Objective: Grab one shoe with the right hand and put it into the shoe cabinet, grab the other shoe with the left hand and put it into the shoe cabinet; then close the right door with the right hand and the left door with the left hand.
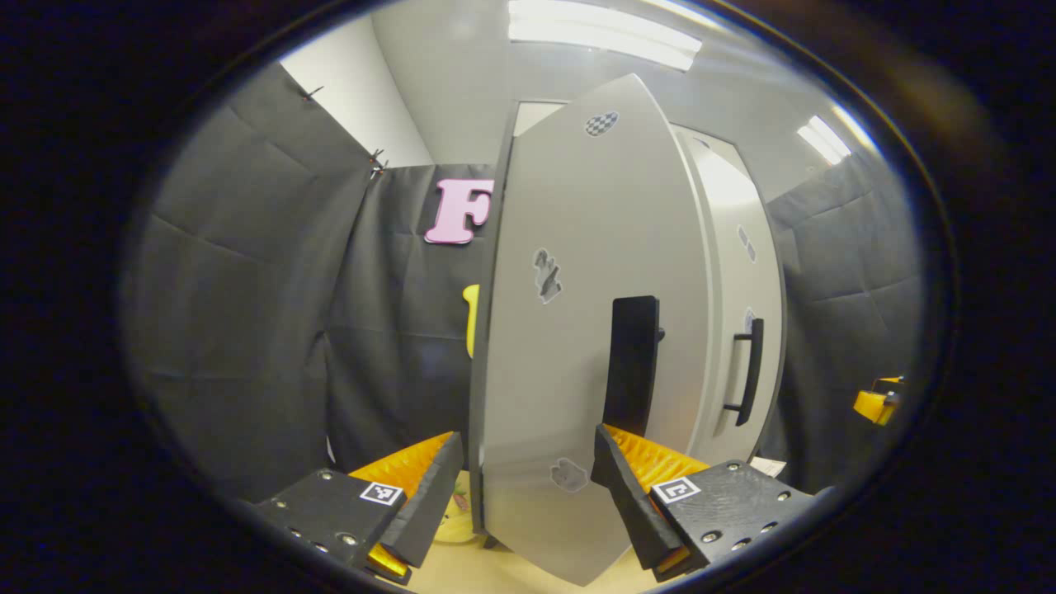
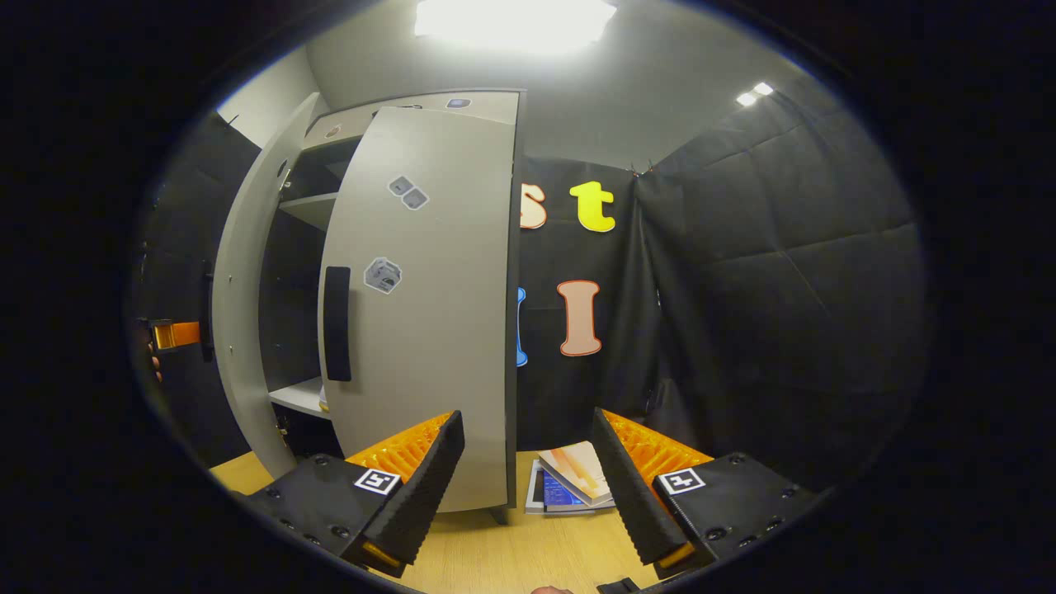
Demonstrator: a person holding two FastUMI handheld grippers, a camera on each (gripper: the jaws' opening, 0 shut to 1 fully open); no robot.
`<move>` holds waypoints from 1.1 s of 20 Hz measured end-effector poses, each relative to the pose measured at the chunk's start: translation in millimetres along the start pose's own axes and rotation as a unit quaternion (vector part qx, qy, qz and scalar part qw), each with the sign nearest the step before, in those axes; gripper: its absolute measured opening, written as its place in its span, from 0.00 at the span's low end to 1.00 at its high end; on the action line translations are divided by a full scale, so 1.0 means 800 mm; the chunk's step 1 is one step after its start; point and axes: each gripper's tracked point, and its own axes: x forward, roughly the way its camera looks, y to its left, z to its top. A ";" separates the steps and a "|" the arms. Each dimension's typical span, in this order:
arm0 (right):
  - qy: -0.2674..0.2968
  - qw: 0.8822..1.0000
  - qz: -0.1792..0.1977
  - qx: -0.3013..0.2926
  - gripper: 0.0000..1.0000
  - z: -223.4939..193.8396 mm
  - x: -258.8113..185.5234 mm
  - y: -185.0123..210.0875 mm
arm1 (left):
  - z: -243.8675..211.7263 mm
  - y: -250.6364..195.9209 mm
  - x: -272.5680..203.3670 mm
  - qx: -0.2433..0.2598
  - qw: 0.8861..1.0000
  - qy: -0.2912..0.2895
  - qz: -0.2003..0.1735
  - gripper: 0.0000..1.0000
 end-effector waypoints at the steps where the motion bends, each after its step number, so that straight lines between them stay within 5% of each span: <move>1: 0.001 1.000 -0.002 0.001 0.96 -0.001 -0.001 -0.006 | -0.001 -0.015 0.011 0.005 1.000 0.002 -0.009 0.94; 5: -0.004 1.000 -0.011 0.001 0.98 -0.002 -0.009 -0.027 | -0.007 -0.061 0.050 0.025 1.000 -0.001 -0.018 0.94; 13: 0.002 1.000 -0.008 0.016 0.97 -0.013 -0.008 -0.062 | -0.012 -0.069 0.052 0.025 1.000 0.001 0.000 0.94; 22: -0.005 0.999 0.048 0.020 0.96 -0.006 -0.024 -0.020 | 0.007 -0.075 -0.039 0.067 0.998 -0.009 -0.005 0.93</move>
